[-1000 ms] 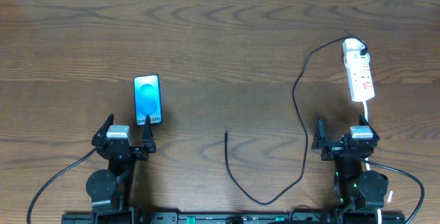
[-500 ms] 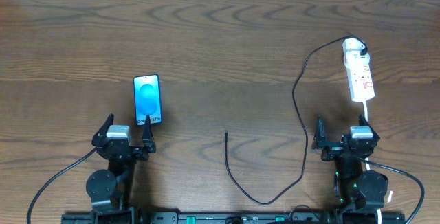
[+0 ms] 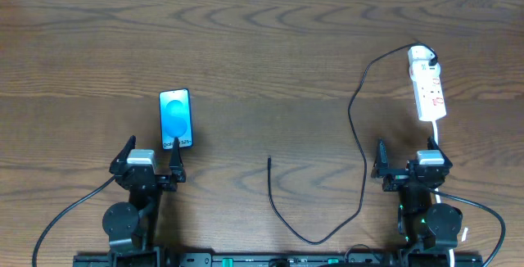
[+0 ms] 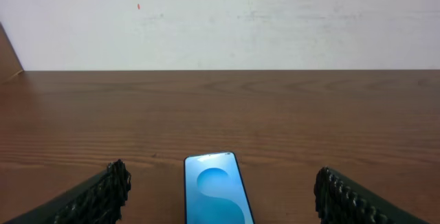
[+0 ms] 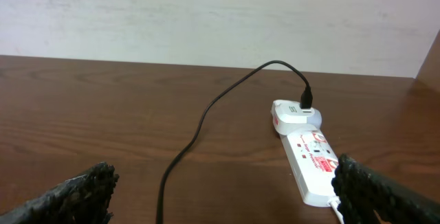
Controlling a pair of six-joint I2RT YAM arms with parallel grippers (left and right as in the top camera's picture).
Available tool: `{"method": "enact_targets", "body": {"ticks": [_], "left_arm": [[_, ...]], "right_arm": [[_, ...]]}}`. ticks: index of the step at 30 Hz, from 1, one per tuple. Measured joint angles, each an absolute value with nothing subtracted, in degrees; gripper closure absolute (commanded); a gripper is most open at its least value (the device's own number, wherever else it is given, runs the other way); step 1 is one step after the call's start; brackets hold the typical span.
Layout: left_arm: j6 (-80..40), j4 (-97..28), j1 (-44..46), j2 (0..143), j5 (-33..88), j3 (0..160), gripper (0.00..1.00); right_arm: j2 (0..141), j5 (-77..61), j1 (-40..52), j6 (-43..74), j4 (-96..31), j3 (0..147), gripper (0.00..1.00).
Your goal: Plug charger to phone and switch on socket
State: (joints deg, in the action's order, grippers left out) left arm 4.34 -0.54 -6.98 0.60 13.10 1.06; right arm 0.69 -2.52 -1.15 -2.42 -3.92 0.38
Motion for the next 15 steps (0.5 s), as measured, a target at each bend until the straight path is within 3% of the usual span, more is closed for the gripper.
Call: {"method": "enact_targets", "body": {"ticks": [15], "left_arm": [[4.29, -1.65, -6.98, 0.84, 14.17, 1.78, 0.12]], "right_arm": [[0.69, -2.52, -1.15, -2.39, -3.92, 0.38, 0.01]]}}
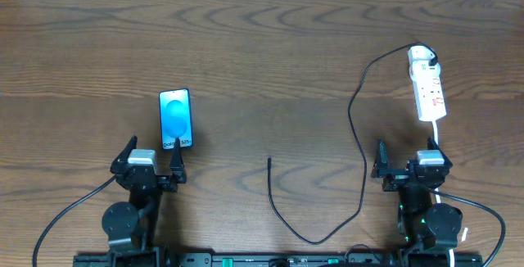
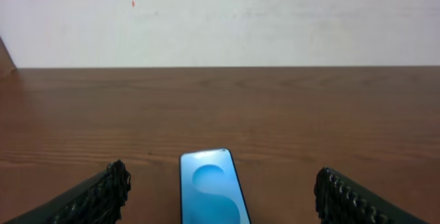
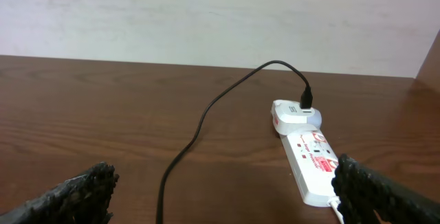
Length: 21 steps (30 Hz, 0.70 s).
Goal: Plug charger to phone and switch on socket
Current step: 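Move the left gripper forward over the blue smartphone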
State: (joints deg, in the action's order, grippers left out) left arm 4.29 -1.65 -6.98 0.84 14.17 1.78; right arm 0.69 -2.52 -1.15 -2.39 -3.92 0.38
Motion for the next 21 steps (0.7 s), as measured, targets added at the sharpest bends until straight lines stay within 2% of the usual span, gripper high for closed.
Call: {"method": "enact_targets", "body": {"ticks": [9, 21], "left_arm": [[4.29, -3.18, -6.98, 9.76, 15.35, 6.90, 0.12], [4.29, -3.22, -6.98, 34.94, 18.70, 21.85, 0.12]], "right_arm": [[0.69, -2.52, -1.15, -2.42, -3.97, 0.38, 0.01], [0.69, -2.46, -1.15, -2.59, -3.97, 0.38, 0.01]]}}
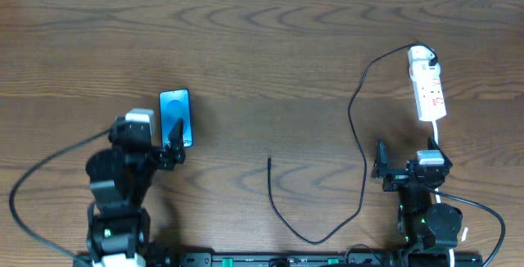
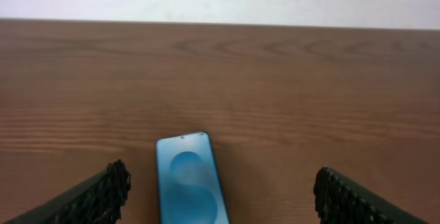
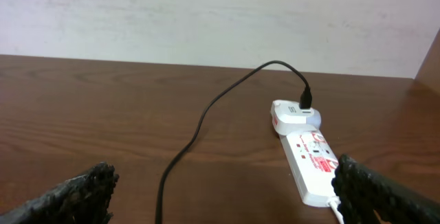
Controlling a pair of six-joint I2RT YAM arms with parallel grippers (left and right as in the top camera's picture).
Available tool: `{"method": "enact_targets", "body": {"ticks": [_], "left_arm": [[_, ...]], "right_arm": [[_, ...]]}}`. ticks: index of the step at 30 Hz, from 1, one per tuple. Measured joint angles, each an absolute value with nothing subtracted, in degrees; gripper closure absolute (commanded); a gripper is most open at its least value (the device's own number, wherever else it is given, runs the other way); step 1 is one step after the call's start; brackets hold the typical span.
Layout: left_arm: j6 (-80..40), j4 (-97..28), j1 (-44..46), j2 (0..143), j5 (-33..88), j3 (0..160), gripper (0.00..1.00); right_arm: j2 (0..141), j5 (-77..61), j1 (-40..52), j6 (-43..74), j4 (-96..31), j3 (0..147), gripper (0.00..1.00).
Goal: Plug charger to phone and switch on socket
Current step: 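Move the left gripper forward over the blue smartphone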
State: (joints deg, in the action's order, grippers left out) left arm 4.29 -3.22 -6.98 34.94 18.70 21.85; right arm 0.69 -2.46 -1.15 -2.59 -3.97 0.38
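A phone with a lit blue screen (image 1: 175,113) lies flat on the wooden table at the left, seen also in the left wrist view (image 2: 189,179). My left gripper (image 1: 149,144) is open, its fingers (image 2: 103,193) wide apart over the phone's near end. A black charger cable (image 1: 358,119) runs from a white charger (image 3: 295,114), plugged into the white power strip (image 1: 429,87), to its free plug end (image 1: 269,161) lying mid-table. My right gripper (image 1: 407,169) is open near the front edge, just short of the strip (image 3: 313,169).
The cable (image 3: 199,124) loops near the front edge between the two arms. The strip's own white lead runs down beside the right arm. A pale wall stands behind the table's far edge.
My left arm has come forward toward the phone, now covering its near end in the overhead view. Its camera now looks more steeply down. The right arm, cable and strip have not moved.
Both grippers stood open at the front edge, the phone just ahead of the left one and the cable's free end loose mid-table. The left wrist view then shifted slightly. Now the left gripper sits over the phone's near end.
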Motion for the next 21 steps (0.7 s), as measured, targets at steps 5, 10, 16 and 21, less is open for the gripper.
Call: {"method": "enact_targets", "body": {"ticks": [5, 10, 16, 21], "left_arm": [[4.27, -4.21, -6.98, 43.40, 20.84, 26.76, 0.12], [4.27, -6.26, -6.98, 50.17, 21.37, 30.09, 0.12], [4.27, -12.01, -6.98, 57.14, 21.80, 35.70, 0.12], [4.29, -14.57, -6.98, 59.70, 21.89, 39.42, 0.12]], "right_arm": [[0.69, -2.48, -1.15, -2.59, -3.97, 0.38, 0.01], [0.69, -2.48, -1.10, -2.59, -3.97, 0.38, 0.01], [0.69, -2.48, -1.08, -2.61, -3.99, 0.38, 0.01], [0.69, -2.46, -1.08, -2.59, -3.97, 0.38, 0.01]]}}
